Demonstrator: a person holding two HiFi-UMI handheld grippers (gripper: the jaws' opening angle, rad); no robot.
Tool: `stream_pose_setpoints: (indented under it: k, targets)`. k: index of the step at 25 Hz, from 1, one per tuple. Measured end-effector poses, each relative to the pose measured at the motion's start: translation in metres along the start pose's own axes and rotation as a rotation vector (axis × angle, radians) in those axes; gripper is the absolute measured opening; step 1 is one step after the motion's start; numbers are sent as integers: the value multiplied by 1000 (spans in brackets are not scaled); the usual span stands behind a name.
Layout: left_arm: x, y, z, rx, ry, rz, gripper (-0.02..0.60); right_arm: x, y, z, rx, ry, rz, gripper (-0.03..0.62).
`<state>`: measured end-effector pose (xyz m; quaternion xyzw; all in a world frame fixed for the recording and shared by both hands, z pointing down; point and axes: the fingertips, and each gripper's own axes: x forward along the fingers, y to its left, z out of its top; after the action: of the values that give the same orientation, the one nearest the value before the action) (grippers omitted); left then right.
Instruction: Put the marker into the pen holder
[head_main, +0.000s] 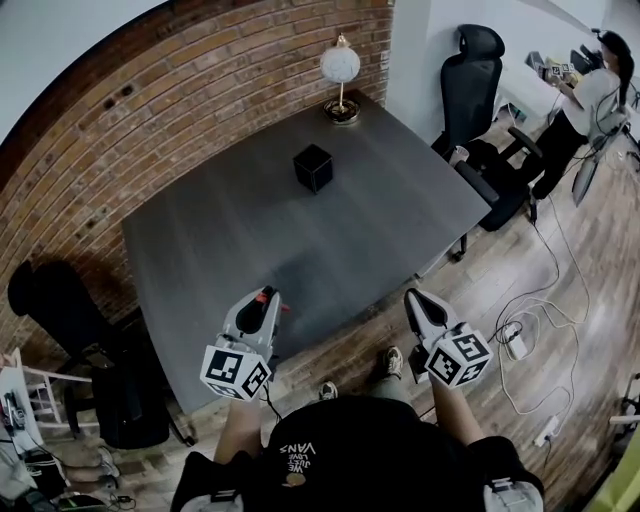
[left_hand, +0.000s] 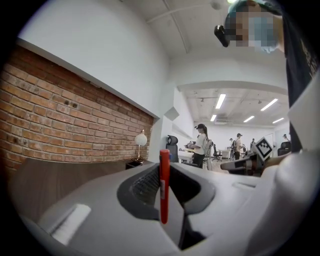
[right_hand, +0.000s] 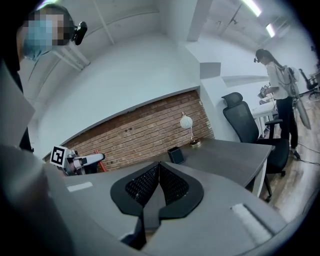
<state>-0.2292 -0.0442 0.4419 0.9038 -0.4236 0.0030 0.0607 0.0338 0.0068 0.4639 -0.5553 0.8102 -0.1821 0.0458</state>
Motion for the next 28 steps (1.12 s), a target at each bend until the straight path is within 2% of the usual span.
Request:
stream_pose_setpoints:
  k: [12, 19, 24, 28]
  targets:
    - [100, -35, 18, -1, -58, 184, 101, 50, -109, 56, -28, 62, 178, 2]
    - [126, -51, 34, 27, -83, 301, 101, 65, -149, 69, -36, 106, 293, 2]
    - [138, -49, 46, 45, -85, 333, 101, 77, -167, 70, -5, 116, 316, 2]
    - [155, -37, 58, 75, -91, 324, 101, 87, -174, 69, 10, 120, 312, 0]
